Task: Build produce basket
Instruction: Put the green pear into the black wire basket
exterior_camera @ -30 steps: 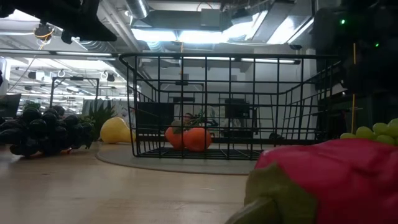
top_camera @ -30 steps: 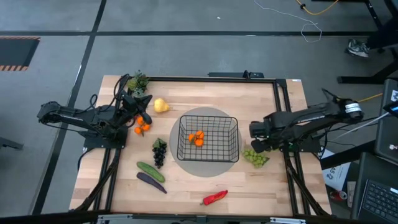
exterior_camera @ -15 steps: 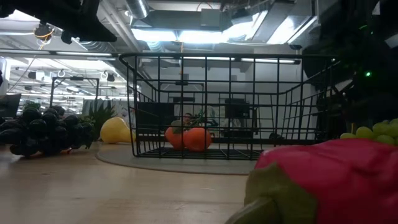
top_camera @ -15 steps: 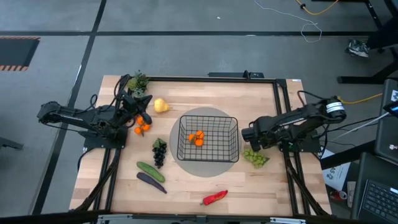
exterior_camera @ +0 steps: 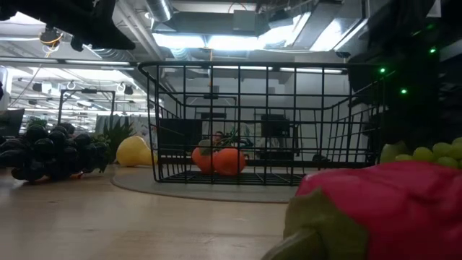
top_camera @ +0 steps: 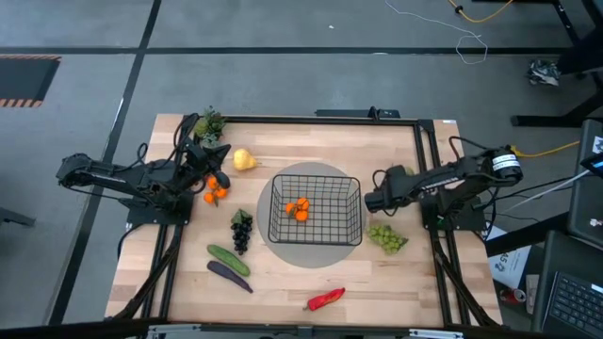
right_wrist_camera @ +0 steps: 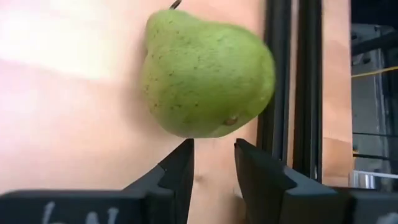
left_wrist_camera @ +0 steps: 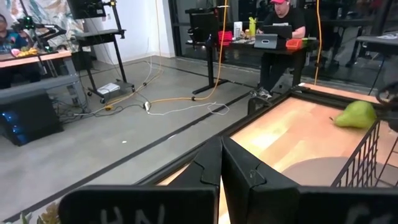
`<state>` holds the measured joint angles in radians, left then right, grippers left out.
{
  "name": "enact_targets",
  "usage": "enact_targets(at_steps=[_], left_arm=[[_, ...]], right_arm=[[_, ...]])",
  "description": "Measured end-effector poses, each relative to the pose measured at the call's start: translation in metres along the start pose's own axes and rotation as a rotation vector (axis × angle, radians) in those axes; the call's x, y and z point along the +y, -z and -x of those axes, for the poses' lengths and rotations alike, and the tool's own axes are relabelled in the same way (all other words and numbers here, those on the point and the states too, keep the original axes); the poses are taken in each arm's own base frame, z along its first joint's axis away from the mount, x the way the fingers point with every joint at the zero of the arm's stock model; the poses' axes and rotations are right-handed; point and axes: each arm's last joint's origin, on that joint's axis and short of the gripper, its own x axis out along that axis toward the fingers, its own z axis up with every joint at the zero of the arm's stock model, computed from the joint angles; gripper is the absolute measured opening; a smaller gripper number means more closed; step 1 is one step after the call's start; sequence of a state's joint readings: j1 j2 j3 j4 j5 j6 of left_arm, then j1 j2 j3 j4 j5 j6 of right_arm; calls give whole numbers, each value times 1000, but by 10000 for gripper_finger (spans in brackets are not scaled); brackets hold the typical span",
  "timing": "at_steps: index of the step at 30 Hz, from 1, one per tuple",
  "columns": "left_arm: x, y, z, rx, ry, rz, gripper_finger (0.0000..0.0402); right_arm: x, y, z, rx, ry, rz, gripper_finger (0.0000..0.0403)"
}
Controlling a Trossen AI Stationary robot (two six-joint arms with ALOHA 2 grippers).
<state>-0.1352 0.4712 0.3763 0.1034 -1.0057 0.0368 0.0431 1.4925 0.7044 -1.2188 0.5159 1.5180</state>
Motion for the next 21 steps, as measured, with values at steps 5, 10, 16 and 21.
enact_targets(at_steps=[5, 10, 16, 21], left_arm=[[0, 1, 0, 9, 0, -14, 0], [0, 1, 0, 9, 0, -14, 0], [0, 1, 0, 9, 0, -14, 0], [0, 1, 0, 9, 0, -15, 0]], right_arm=[[1, -7, -4, -14, -8, -117, 118], [16, -16, 4, -11, -143, -95, 118], [26, -37, 30, -103, -231, 8, 118], [25, -55, 29, -184, -194, -14, 118]])
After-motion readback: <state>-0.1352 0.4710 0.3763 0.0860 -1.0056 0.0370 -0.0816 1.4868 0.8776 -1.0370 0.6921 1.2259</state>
